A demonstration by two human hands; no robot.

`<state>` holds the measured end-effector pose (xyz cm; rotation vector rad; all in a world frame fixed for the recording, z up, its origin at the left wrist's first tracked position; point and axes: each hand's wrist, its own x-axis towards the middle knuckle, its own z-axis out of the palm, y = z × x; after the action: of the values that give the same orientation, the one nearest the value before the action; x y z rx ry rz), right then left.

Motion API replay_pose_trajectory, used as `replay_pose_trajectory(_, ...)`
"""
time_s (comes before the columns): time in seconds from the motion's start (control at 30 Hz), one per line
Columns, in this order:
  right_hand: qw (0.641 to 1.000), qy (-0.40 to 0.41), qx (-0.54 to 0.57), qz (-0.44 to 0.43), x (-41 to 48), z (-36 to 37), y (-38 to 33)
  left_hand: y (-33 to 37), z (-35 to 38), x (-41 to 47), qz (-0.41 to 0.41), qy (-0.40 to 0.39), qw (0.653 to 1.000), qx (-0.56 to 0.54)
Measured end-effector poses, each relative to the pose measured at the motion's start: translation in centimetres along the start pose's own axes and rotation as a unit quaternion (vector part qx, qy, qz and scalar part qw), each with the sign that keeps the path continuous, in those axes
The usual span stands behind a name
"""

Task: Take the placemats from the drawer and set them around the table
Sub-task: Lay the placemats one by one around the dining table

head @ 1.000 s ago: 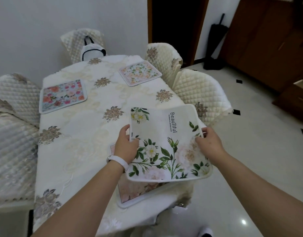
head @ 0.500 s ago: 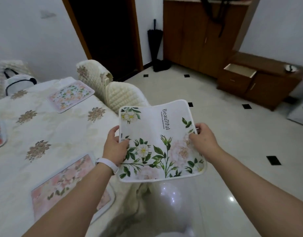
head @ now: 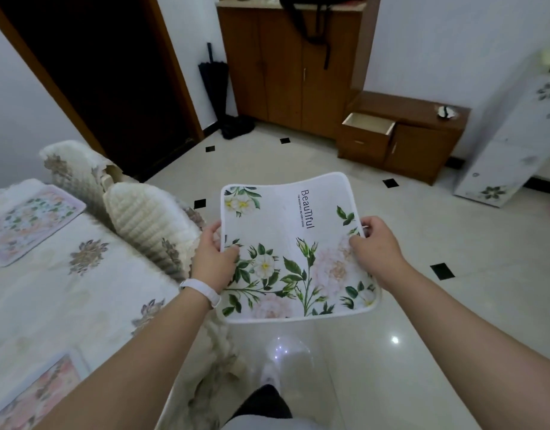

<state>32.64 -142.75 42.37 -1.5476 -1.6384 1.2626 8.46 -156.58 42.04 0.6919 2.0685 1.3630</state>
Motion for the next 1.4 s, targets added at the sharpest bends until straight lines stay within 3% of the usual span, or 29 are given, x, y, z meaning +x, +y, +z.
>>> replay_pose_trajectory(0.2,1.000,0.008,-0.003,0.009,6.4,0.0,-1.0,1.3,3.4,6.1,-0.033,-0.024,0.999,-0.035)
replay_pose_trajectory(0.57,0.998,0.025,-0.050,0.035,24.3,2.4,-6.5,4.5,10.7,24.9,-0.052,-0.053,0.995,-0.063)
replay_pose_trajectory(0.8,0.998,0.059,-0.028,-0.007,33.6,3.4,-12.4,9.1,11.6,35.0,-0.024,-0.036,0.996,-0.073)
replay_pose_trajectory(1.03,0.999,0.022,-0.027,-0.028,42.9,6.2,-15.3,11.2,12.6,42.7,-0.037,0.002,0.995,-0.096)
replay_pose_trajectory(1.4,0.994,-0.100,-0.025,-0.032,63.5,13.4,-17.9,12.9,16.4,56.5,-0.076,0.112,0.989,-0.054)
